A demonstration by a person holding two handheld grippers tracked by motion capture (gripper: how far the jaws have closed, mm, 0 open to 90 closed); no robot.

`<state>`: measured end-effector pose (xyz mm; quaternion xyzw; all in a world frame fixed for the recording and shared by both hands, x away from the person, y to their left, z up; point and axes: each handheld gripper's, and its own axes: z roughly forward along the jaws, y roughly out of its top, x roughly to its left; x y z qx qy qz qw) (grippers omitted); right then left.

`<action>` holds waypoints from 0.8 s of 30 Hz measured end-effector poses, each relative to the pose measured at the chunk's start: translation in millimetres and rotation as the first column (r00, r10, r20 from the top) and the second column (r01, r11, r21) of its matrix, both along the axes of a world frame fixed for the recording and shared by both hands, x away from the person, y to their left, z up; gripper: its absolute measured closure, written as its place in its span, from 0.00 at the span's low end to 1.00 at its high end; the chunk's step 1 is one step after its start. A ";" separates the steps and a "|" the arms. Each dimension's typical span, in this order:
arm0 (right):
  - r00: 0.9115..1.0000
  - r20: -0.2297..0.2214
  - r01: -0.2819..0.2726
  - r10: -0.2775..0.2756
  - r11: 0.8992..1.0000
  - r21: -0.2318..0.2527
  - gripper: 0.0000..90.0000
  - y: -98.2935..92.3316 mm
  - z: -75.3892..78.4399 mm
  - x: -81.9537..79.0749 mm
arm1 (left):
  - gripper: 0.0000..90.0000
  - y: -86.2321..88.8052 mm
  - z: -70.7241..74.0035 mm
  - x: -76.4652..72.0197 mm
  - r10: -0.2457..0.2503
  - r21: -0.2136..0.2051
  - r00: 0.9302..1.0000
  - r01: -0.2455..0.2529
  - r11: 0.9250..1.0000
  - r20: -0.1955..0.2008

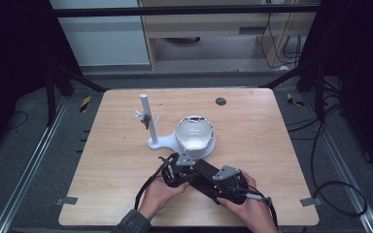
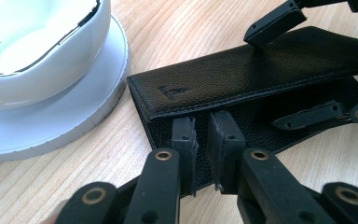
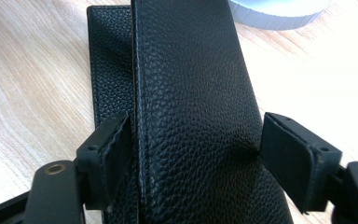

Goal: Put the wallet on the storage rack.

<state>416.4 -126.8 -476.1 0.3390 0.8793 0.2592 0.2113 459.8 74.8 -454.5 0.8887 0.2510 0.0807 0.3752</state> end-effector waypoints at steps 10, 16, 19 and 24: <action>0.999 0.035 0.017 -0.016 0.999 -0.039 0.40 3.9 -0.3 0.5 | 0.89 -8.1 4.8 -2.7 -0.015 -0.025 1.000 0.015 1.000 0.002; 0.997 0.072 0.019 -0.014 0.998 -0.066 0.54 3.2 -1.1 -0.6 | 0.88 -10.6 4.0 -4.3 -0.023 -0.016 1.000 0.023 1.000 0.000; 0.996 0.087 0.021 -0.013 0.996 -0.091 0.63 2.6 -0.1 -0.9 | 0.84 -10.1 3.2 -6.5 -0.017 -0.016 1.000 0.017 1.000 0.009; 0.992 0.128 0.007 0.009 0.992 -0.125 0.77 3.1 3.1 -2.0 | 0.64 -4.3 6.2 -10.6 0.018 0.016 0.998 -0.019 1.000 0.054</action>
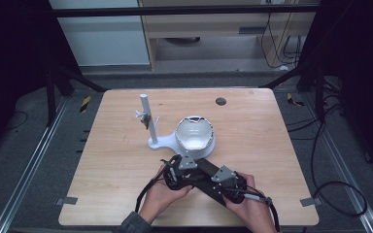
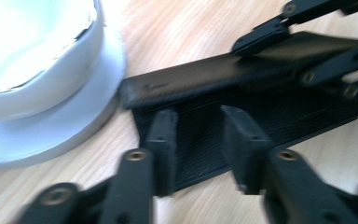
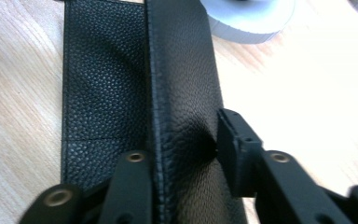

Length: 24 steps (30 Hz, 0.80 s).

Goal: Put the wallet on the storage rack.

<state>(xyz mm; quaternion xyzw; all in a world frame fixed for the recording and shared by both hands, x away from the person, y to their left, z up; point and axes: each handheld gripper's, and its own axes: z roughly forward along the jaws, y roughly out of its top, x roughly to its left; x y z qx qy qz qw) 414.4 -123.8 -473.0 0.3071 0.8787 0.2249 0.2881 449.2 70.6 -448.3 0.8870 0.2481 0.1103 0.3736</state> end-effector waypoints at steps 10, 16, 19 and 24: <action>0.999 0.034 -0.014 0.015 0.999 -0.041 0.87 -0.4 1.3 -1.4 | 0.17 31.4 -7.7 1.9 0.058 -0.018 0.998 -0.059 0.998 -0.035; 0.998 0.056 -0.040 0.042 0.998 -0.038 0.93 -5.5 4.6 -1.5 | 0.15 38.2 -10.8 1.9 0.066 -0.012 0.997 -0.067 0.998 -0.044; 0.995 0.075 -0.067 0.069 0.997 -0.026 0.93 -10.7 7.4 -2.8 | 0.16 41.7 -8.2 2.1 0.076 -0.029 0.996 -0.078 0.997 -0.041; 0.992 0.099 -0.077 0.075 0.997 0.015 0.93 -18.0 11.2 -4.0 | 0.15 44.7 -5.6 1.8 0.075 -0.042 0.997 -0.076 0.996 -0.031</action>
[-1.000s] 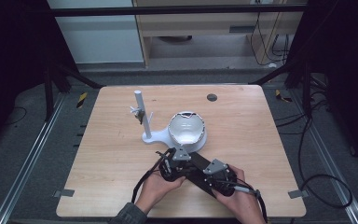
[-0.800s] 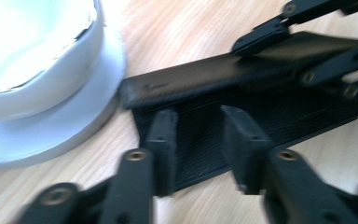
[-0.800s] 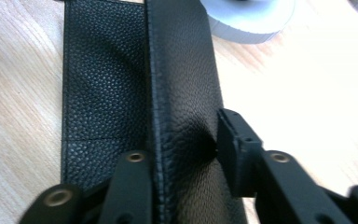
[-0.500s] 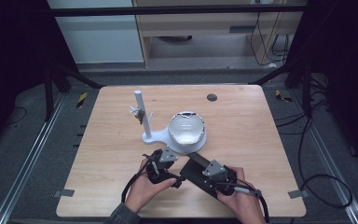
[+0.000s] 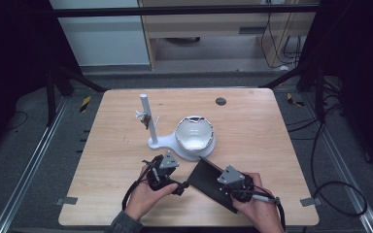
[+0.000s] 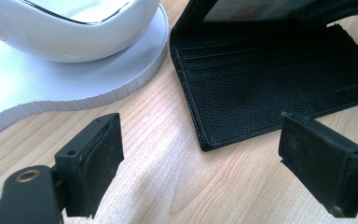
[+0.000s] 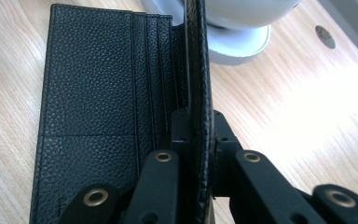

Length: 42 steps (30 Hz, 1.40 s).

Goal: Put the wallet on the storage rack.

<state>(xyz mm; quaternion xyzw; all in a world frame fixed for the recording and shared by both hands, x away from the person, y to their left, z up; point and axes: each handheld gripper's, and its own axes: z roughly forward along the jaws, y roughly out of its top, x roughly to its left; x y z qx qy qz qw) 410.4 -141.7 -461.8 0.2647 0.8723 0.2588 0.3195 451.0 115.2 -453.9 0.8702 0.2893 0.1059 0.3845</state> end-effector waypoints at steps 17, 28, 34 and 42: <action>0.998 0.066 -0.028 0.020 0.993 0.112 0.93 -17.8 6.2 -4.1 | 0.11 -3.8 3.4 -2.3 -0.024 0.006 1.000 0.024 1.000 0.001; 0.995 0.099 -0.046 0.034 0.991 0.124 0.93 -18.3 9.0 -7.0 | 0.06 -7.2 10.3 -7.5 -0.055 0.014 0.998 0.055 0.998 0.008; 0.993 0.113 -0.054 0.039 0.989 0.136 0.93 -19.1 11.0 -7.3 | 0.05 -11.9 11.7 -8.1 -0.070 0.024 0.997 0.070 0.997 0.009; 0.991 0.133 -0.057 0.035 0.983 0.173 0.93 -22.1 17.5 -9.2 | 0.05 -18.2 22.8 1.0 -0.099 0.083 0.995 0.099 0.992 -0.004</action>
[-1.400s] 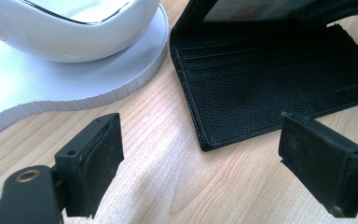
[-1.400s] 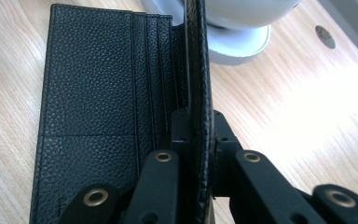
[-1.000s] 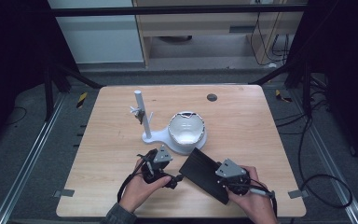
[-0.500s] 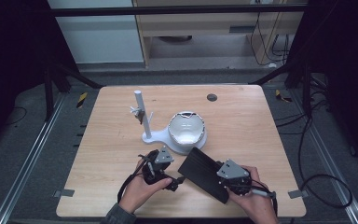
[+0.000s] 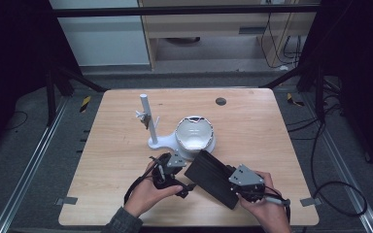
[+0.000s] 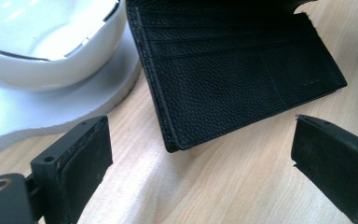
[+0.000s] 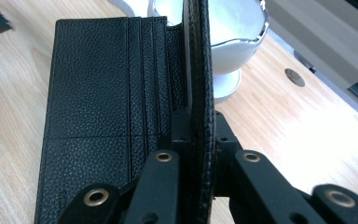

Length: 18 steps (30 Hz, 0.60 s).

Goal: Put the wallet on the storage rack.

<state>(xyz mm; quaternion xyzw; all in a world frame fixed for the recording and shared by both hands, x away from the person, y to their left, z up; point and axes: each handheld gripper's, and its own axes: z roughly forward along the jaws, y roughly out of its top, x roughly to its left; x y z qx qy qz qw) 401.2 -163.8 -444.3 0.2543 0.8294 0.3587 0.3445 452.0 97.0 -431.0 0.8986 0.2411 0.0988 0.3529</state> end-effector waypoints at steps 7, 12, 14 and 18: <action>1.000 0.010 -0.003 0.003 1.000 0.025 0.93 -2.0 3.1 -0.8 | 0.08 -5.4 0.2 10.3 -0.026 -0.024 0.999 0.025 0.999 -0.040; 0.999 0.031 -0.018 0.017 0.999 0.042 0.93 -1.9 6.5 -3.4 | 0.11 -12.1 -4.1 19.3 -0.061 -0.060 0.992 0.054 0.997 -0.106; 0.999 0.041 -0.022 0.020 0.998 0.057 0.93 -1.1 9.3 -3.8 | 0.11 -14.5 -6.2 26.9 -0.064 -0.053 0.990 0.058 0.997 -0.124; 0.998 0.051 -0.028 0.025 0.998 0.064 0.93 -1.0 10.7 -4.2 | 0.16 -17.7 -7.0 32.4 -0.079 -0.064 0.986 0.070 0.996 -0.149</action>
